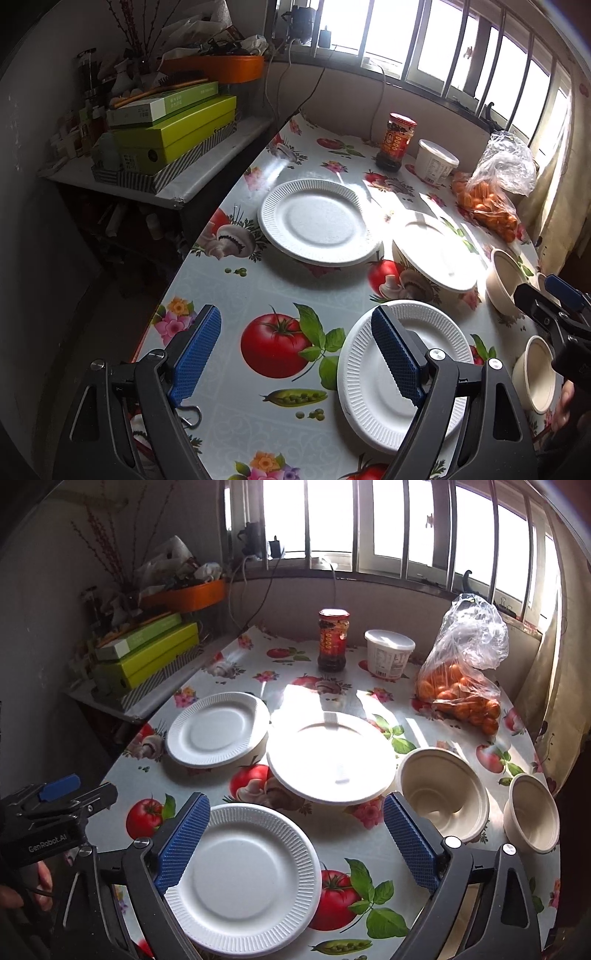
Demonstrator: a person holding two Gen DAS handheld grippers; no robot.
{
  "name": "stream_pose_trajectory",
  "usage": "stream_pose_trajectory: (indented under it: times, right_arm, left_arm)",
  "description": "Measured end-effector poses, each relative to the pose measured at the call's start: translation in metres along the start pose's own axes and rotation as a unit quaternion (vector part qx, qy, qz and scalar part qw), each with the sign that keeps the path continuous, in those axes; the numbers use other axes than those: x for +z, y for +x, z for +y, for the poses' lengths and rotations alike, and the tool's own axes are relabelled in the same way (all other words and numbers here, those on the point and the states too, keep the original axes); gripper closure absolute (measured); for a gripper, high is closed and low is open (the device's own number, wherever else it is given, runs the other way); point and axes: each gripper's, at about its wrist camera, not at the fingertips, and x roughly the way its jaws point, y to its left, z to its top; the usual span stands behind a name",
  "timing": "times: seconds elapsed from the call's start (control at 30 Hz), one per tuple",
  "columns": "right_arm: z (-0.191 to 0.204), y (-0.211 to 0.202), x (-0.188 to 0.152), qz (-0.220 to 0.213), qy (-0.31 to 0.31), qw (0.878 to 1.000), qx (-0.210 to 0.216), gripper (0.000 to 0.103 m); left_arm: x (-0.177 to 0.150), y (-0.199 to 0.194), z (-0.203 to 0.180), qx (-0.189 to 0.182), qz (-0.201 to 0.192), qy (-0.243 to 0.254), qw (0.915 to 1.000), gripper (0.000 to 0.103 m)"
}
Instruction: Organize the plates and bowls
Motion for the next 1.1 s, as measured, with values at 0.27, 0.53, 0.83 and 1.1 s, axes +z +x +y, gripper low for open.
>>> stream_pose_trajectory:
  times: [0.27, 0.53, 0.83, 1.1]
  right_arm:
    - [0.009, 0.028, 0.034, 0.014, -0.032, 0.999, 0.011, 0.016]
    - [0.012, 0.079, 0.066, 0.054, -0.059, 0.996, 0.047, 0.027]
    - [0.019, 0.134, 0.112, 0.077, -0.066, 0.99, 0.093, 0.041]
    - [0.019, 0.198, 0.126, 0.136, -0.049, 0.981, 0.128, 0.048]
  left_arm:
    - [0.03, 0.013, 0.003, -0.003, 0.002, 0.001, 1.0, 0.019]
    - [0.054, 0.05, 0.025, -0.01, 0.035, -0.039, 0.9986, 0.025]
    - [0.082, 0.079, 0.054, -0.003, 0.044, -0.084, 0.9955, 0.03]
    - [0.085, 0.108, 0.062, -0.014, 0.072, -0.091, 0.9931, 0.04]
